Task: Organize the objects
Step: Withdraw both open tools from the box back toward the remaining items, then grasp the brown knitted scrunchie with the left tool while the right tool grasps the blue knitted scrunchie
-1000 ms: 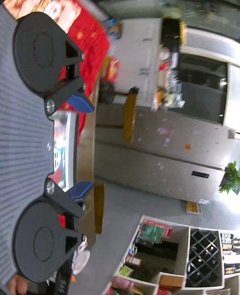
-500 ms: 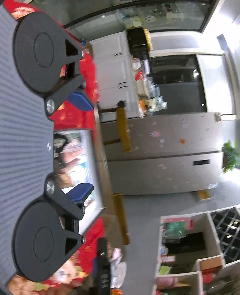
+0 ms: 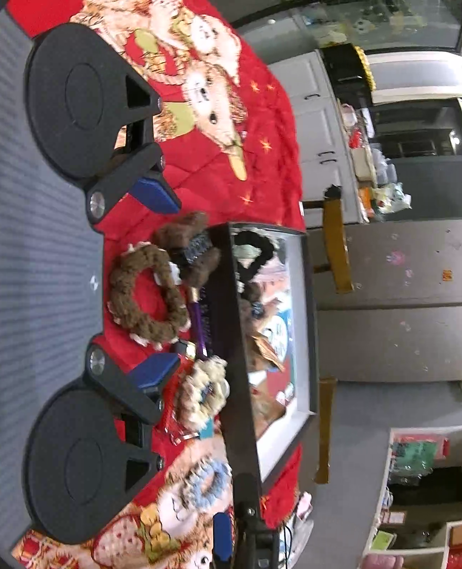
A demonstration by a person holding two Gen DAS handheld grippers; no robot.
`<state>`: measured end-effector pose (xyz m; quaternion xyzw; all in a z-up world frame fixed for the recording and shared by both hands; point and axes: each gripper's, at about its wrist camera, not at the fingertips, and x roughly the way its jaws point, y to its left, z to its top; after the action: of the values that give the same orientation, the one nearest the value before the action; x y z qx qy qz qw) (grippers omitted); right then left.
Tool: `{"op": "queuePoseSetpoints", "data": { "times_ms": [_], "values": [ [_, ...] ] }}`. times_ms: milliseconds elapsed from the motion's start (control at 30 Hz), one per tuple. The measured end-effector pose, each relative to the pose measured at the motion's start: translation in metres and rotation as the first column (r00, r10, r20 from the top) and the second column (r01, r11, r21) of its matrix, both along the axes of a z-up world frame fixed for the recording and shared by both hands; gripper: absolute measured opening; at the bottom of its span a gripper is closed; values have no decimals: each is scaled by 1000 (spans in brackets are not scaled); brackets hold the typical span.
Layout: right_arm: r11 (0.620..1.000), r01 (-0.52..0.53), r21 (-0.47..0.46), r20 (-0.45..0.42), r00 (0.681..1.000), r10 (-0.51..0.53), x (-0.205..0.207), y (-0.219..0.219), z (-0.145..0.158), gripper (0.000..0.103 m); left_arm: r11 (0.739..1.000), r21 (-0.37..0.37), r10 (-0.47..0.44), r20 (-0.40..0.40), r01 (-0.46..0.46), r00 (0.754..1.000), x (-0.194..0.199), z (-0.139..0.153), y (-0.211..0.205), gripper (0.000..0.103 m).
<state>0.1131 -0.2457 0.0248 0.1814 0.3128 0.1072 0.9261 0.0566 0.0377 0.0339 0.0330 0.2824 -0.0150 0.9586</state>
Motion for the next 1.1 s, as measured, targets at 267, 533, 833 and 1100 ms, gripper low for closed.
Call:
{"op": "queuePoseSetpoints", "data": {
  "times_ms": [267,533,833,1100],
  "values": [
    [999,-13,-40,-46,999,11,10,6,-11,92,997,-78,-5,-45,1,999,14,-11,3,88],
    [994,-3,-110,-30,1000,0,13,11,-16,81,997,-69,29,-101,-36,994,27,-21,4,87],
    [976,77,-204,13,997,-76,9,20,-20,65,997,-62,36,-69,-40,997,23,-23,2,76],
    [975,90,-203,20,996,-88,9,18,-20,41,999,-38,15,-56,-17,998,20,-23,-2,43]
  ]
}}
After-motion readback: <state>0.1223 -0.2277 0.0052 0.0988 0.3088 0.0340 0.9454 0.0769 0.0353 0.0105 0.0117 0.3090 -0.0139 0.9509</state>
